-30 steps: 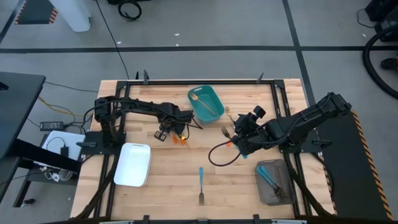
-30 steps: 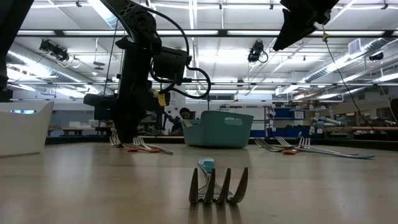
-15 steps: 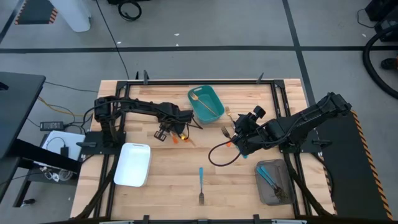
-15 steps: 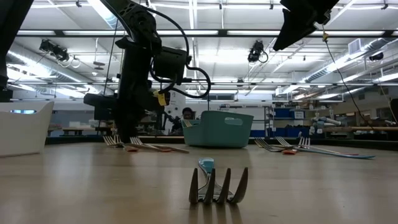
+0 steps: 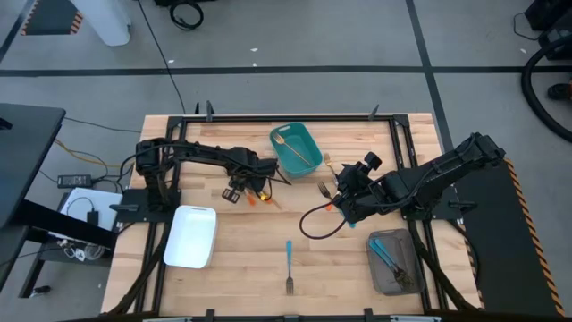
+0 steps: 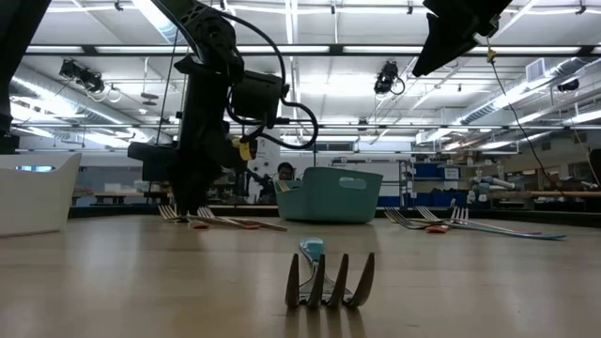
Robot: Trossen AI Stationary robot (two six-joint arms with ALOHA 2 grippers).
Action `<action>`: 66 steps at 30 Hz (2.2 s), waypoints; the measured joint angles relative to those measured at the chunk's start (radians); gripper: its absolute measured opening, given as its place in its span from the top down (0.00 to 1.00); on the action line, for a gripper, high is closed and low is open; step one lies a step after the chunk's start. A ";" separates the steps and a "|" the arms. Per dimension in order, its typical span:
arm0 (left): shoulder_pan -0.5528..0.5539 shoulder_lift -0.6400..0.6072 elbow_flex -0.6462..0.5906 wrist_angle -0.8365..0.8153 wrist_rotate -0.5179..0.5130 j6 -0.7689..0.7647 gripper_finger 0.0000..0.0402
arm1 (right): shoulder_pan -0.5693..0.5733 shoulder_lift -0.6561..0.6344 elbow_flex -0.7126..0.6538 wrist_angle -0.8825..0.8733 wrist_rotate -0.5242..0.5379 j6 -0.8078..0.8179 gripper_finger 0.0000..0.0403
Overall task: Sort silverware by color (type)
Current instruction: Put the gold fork into the green bin
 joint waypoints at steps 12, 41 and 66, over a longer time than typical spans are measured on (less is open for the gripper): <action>0.000 0.000 0.000 0.015 -0.005 -0.015 0.76 | 0.000 0.000 0.000 0.000 0.000 0.000 0.57; -0.015 0.000 0.000 0.158 0.121 -0.166 0.80 | 0.000 0.000 0.000 0.000 0.000 0.000 0.57; -0.069 0.073 0.007 0.221 0.107 -0.144 0.67 | 0.000 -0.001 -0.012 0.005 -0.002 0.000 0.57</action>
